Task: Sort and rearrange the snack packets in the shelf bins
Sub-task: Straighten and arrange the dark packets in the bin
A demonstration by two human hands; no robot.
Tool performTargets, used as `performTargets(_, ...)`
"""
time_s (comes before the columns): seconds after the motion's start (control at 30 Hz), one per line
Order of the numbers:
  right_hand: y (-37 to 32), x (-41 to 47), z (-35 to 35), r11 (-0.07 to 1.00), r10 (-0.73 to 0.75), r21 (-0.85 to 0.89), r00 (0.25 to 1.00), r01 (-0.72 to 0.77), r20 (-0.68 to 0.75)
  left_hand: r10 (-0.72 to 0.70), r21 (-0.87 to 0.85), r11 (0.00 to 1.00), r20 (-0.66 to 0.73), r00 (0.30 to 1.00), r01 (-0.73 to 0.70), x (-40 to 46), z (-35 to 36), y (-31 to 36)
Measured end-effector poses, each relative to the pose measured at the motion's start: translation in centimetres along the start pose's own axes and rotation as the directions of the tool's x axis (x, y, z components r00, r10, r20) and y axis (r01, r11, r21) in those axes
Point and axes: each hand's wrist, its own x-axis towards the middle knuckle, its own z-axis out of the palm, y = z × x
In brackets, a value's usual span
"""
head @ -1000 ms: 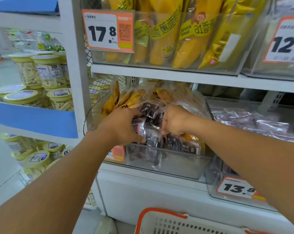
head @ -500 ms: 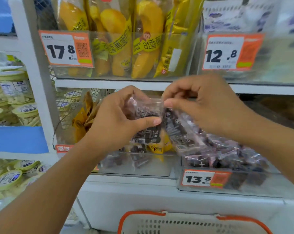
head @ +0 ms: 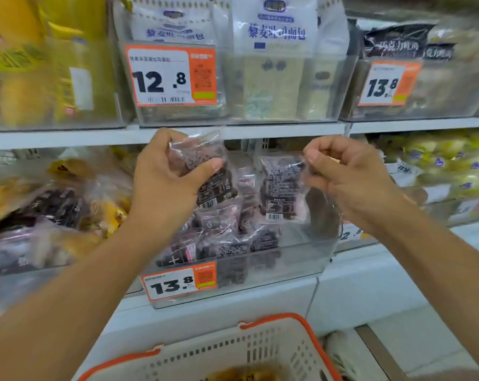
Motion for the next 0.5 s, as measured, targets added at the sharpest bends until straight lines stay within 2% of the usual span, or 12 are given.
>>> performTargets(0.07, 0.9, 0.3, -0.4, 0.997, -0.003, 0.075, 0.999, 0.0, 0.039, -0.046, -0.006, 0.999, 0.002, 0.999, 0.046, -0.2, 1.0, -0.7)
performTargets(0.2, 4.7, -0.2, 0.0, 0.996, 0.076, 0.044, 0.992, -0.081, 0.098, -0.159, -0.092, 0.983, -0.007, 0.987, 0.158, -0.7, 2.5, -1.9)
performTargets(0.27, 6.5, -0.7, 0.1, 0.994, 0.094, -0.063, 0.984, -0.085, 0.152, -0.173, -0.094, 0.981, 0.004, 0.985, 0.173, -0.8, 3.0, -2.1)
performTargets(0.33, 7.2, -1.2, 0.2, 0.965, 0.057, -0.264, 0.97, 0.008, 0.237, -0.171, -0.077, 0.982, 0.023, 0.985, 0.173, -1.0, 3.4, -2.2)
performTargets(0.4, 6.9, -1.6, 0.5, 0.918, 0.04, -0.39, 0.962, 0.072, 0.272, -0.164, -0.084, 0.982, 0.042, 0.986, 0.167, -1.2, 3.8, -2.3)
performTargets(0.5, 6.1, -2.0, 0.7, 0.892, 0.133, -0.452, 0.972, -0.031, 0.196, -0.131, -0.068, 0.989, 0.054, 0.99, 0.135, -1.6, 4.2, -2.3)
